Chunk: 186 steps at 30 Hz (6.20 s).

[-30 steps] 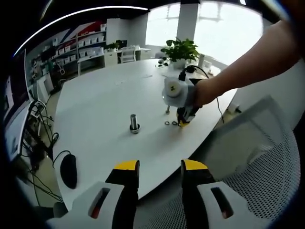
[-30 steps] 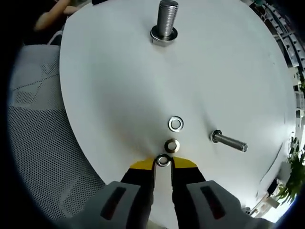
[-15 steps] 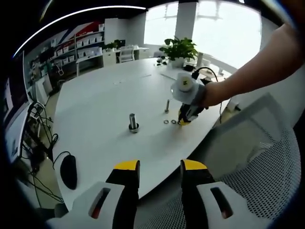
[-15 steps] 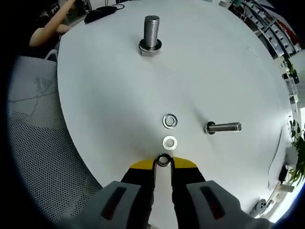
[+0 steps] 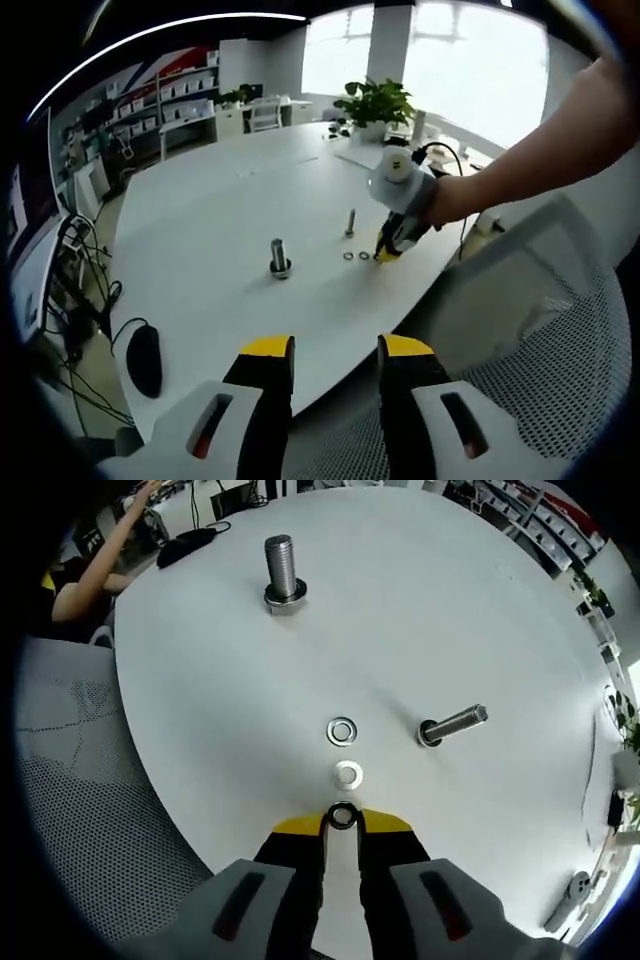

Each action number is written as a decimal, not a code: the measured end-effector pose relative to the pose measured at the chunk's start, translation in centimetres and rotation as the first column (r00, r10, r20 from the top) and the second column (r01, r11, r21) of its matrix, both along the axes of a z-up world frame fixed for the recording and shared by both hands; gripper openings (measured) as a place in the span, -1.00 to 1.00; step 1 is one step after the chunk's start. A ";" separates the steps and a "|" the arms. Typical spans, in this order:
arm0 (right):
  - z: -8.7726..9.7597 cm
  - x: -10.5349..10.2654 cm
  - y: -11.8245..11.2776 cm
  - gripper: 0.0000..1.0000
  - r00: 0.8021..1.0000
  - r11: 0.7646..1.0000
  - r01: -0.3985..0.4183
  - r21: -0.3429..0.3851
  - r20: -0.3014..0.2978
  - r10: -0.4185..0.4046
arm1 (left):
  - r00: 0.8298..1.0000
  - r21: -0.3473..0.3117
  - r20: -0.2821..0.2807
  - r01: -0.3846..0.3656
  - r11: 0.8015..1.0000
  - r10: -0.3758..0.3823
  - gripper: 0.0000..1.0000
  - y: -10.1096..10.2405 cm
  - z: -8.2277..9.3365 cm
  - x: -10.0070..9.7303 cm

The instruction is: Place the washer onto the threaded stud by aligning its center hole with the stud, sliding it down to the base, and recovering from edge contact or off-axis alignment until the washer reaches the visible bottom stop.

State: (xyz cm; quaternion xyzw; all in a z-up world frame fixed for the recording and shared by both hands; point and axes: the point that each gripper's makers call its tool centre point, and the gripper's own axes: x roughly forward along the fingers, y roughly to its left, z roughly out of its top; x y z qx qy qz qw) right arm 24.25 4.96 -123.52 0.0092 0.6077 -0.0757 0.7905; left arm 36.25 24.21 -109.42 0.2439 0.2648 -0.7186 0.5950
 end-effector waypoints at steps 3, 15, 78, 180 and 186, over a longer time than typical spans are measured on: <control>0.9 0.3 -0.7 -0.73 1.000 1.000 0.006 -0.010 0.018 -0.006 | 1.000 -0.003 -0.001 0.001 1.000 -0.001 -0.37 0.0 0.1 0.0; 3.3 1.7 -3.9 -0.73 0.997 0.998 0.034 -0.045 0.077 -0.031 | 1.000 -0.007 0.000 0.003 1.000 -0.003 -0.38 0.0 0.2 0.0; 1.7 4.1 -7.3 -0.72 0.993 0.990 -0.103 -0.091 0.039 0.107 | 1.000 0.014 0.002 -0.014 1.000 0.014 -0.39 0.0 -0.3 0.3; -0.6 2.2 -1.4 -0.61 0.932 0.956 -0.286 0.071 -0.211 0.295 | 1.000 0.043 0.019 -0.019 0.999 0.018 -0.40 0.4 -0.9 0.5; -0.4 2.1 -1.4 -0.63 0.951 0.962 -0.267 0.063 -0.145 0.274 | 1.000 0.038 0.018 -0.023 0.999 0.022 -0.40 0.3 -0.8 0.6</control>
